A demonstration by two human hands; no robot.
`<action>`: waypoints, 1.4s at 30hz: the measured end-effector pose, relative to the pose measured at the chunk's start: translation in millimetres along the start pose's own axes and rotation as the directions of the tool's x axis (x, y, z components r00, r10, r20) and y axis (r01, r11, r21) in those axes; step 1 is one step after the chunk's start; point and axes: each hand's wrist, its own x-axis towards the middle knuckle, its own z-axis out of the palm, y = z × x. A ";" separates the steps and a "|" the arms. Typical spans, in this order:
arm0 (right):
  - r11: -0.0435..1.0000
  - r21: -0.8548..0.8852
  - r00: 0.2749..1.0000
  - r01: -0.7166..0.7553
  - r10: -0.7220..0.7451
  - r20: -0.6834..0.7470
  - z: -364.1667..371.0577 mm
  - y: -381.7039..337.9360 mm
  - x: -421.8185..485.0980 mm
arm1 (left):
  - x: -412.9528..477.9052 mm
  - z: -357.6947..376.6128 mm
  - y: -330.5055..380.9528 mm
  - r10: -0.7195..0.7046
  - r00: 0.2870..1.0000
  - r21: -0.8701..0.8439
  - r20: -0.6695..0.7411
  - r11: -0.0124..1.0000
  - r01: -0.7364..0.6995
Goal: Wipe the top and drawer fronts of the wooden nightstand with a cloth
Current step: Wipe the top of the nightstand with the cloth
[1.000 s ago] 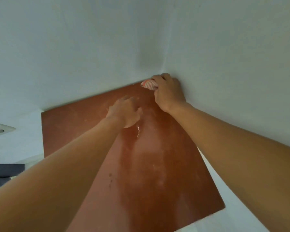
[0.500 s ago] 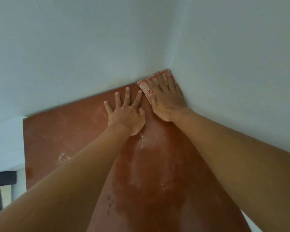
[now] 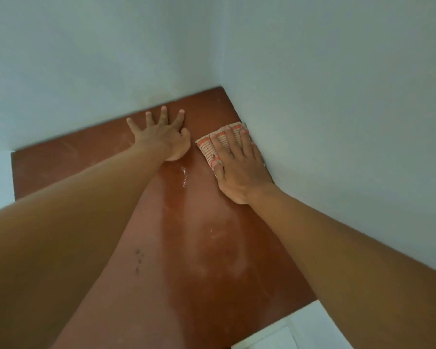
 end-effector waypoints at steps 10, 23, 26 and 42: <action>1.000 -0.017 1.000 -0.020 0.020 0.006 34.9 22.8 -144.5 | -122.7 68.0 58.8 0.166 0.980 -0.056 -0.111 0.983 -0.173; 0.999 0.027 0.991 -0.037 0.040 -0.128 86.9 51.2 -315.0 | -251.6 115.2 64.1 0.139 0.979 -0.185 -0.151 0.969 -0.166; 0.998 0.026 0.993 -0.055 0.057 -0.108 95.2 55.7 -346.9 | -272.9 118.0 55.8 0.139 0.979 -0.177 -0.149 0.970 -0.165; 0.963 0.221 0.890 0.156 -0.040 -0.454 1.5 -11.6 -196.0 | -197.3 57.0 -31.3 0.098 0.980 -0.178 -0.176 0.975 -0.130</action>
